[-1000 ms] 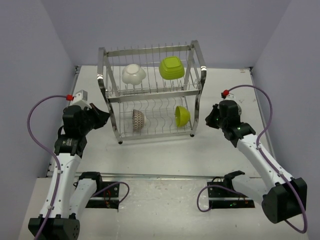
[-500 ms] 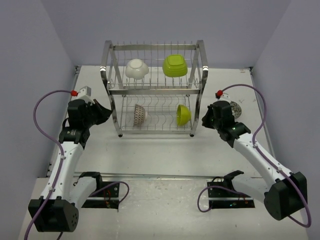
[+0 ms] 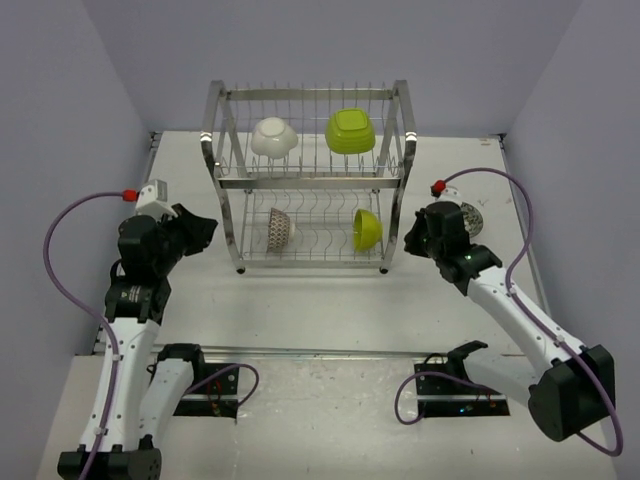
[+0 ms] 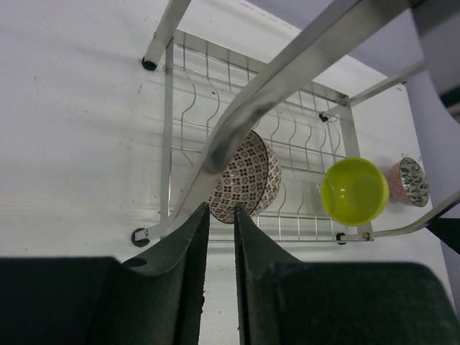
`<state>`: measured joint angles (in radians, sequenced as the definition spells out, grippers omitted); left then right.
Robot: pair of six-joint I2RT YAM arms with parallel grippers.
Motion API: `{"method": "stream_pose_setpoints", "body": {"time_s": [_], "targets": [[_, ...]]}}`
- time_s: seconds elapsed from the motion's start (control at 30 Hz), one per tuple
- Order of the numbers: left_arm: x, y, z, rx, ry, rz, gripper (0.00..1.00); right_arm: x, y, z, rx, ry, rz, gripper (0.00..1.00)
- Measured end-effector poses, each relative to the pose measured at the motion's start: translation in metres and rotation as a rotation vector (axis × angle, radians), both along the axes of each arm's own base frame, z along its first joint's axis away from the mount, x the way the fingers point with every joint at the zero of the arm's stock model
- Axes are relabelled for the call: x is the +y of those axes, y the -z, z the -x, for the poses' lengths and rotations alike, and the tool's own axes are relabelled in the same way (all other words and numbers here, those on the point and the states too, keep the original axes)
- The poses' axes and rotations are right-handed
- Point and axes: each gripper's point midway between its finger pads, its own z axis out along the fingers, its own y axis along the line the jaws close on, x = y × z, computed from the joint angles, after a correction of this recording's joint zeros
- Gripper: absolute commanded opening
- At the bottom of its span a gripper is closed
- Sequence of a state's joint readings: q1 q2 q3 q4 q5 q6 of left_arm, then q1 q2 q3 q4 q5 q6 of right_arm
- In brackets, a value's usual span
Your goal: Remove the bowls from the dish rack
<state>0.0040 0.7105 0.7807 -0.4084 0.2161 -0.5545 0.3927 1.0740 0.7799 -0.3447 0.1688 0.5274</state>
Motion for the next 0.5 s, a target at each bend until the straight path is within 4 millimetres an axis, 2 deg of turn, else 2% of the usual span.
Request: {"method": "stream_pose_setpoints", "body": {"time_s": [0.07, 0.13, 0.23, 0.3, 0.37, 0.5], "targets": [[-0.004, -0.007, 0.008, -0.025, 0.022, 0.010, 0.27, -0.001, -0.008, 0.002, -0.024, 0.001, -0.009, 0.00], [-0.012, -0.012, 0.014, -0.047, 0.067, 0.029, 0.37, -0.002, -0.017, 0.004, -0.053, 0.002, -0.020, 0.00], [-0.028, -0.010, 0.022, -0.073, 0.159, 0.063, 0.45, -0.004, -0.027, 0.007, -0.088, 0.001, -0.033, 0.00], [-0.037, 0.002, 0.028, -0.057, 0.206, 0.093, 0.52, -0.005, -0.027, 0.010, -0.094, -0.002, -0.034, 0.00], [-0.042, 0.011, 0.034, -0.042, 0.237, 0.109, 0.55, -0.005, -0.024, 0.012, -0.089, -0.006, -0.032, 0.01], [-0.049, 0.012, 0.041, -0.055, 0.284, 0.126, 0.59, -0.005, -0.013, 0.018, -0.066, -0.020, -0.022, 0.03]]}}
